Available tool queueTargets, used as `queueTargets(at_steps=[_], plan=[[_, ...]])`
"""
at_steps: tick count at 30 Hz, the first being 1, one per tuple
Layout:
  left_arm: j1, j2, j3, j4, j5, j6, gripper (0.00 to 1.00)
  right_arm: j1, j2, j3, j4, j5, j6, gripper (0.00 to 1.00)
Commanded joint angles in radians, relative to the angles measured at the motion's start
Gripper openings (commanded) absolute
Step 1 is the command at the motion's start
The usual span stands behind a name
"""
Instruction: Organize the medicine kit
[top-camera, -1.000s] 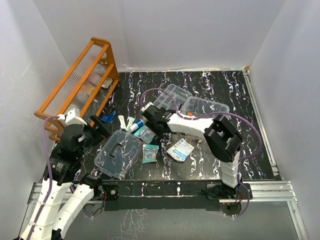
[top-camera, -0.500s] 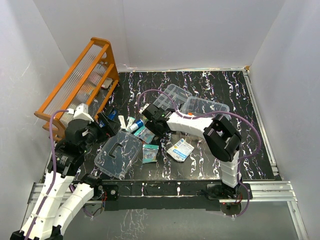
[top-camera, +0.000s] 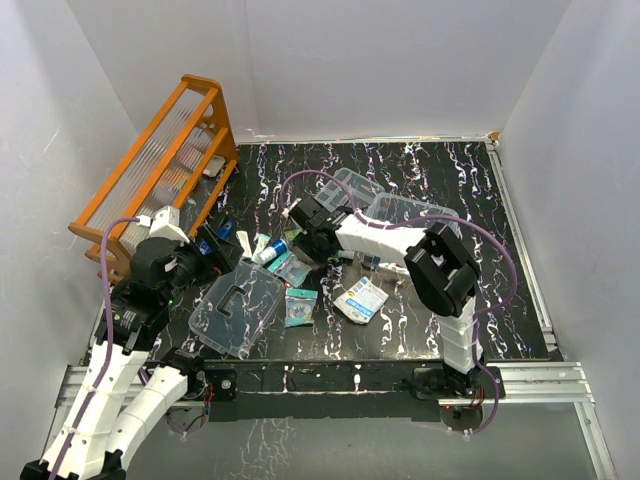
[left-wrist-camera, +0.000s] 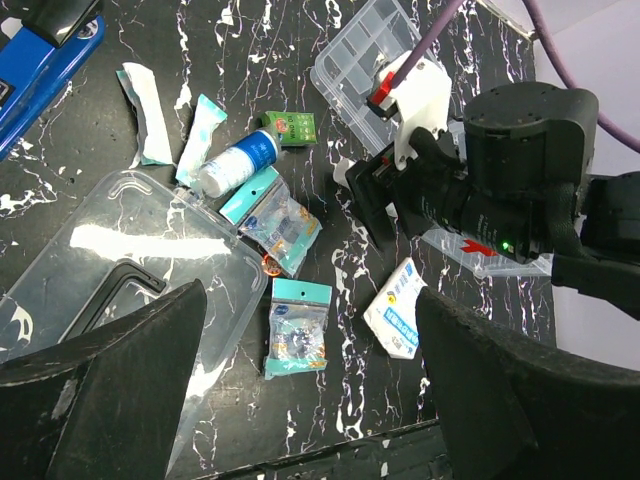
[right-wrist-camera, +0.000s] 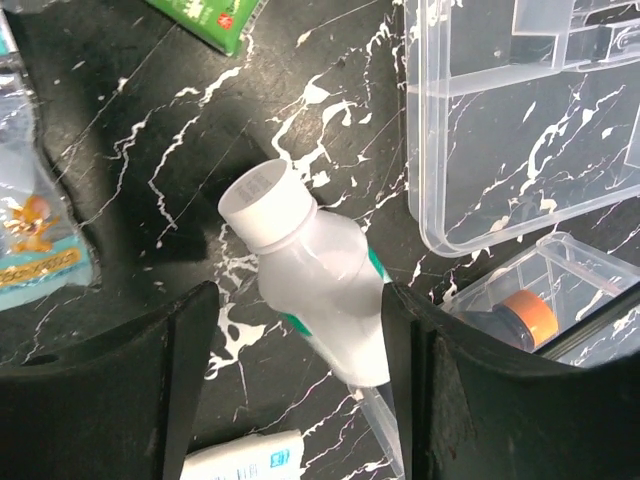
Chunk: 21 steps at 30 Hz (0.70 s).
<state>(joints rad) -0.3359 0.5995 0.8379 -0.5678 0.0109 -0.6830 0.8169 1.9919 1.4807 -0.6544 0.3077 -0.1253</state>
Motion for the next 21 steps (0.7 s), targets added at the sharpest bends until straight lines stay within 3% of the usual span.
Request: queueTargets(at_steps=[1,11,16,21], plan=[[-0.004,0.000,0.003,0.020,0.003,0.012,0.85,-0.010,0.037,0.039,-0.017,-0.025,0.008,0.62],[-0.002,0.008,0.000,0.023,0.000,0.015,0.85,-0.026,0.036,0.057,-0.043,-0.080,-0.032,0.60],[-0.003,0.009,0.004,0.026,-0.010,0.020,0.85,-0.027,0.021,0.041,-0.048,-0.150,0.016,0.43],[-0.003,0.011,-0.004,0.029,-0.010,0.011,0.85,-0.027,0.019,0.042,-0.024,-0.162,0.075,0.35]])
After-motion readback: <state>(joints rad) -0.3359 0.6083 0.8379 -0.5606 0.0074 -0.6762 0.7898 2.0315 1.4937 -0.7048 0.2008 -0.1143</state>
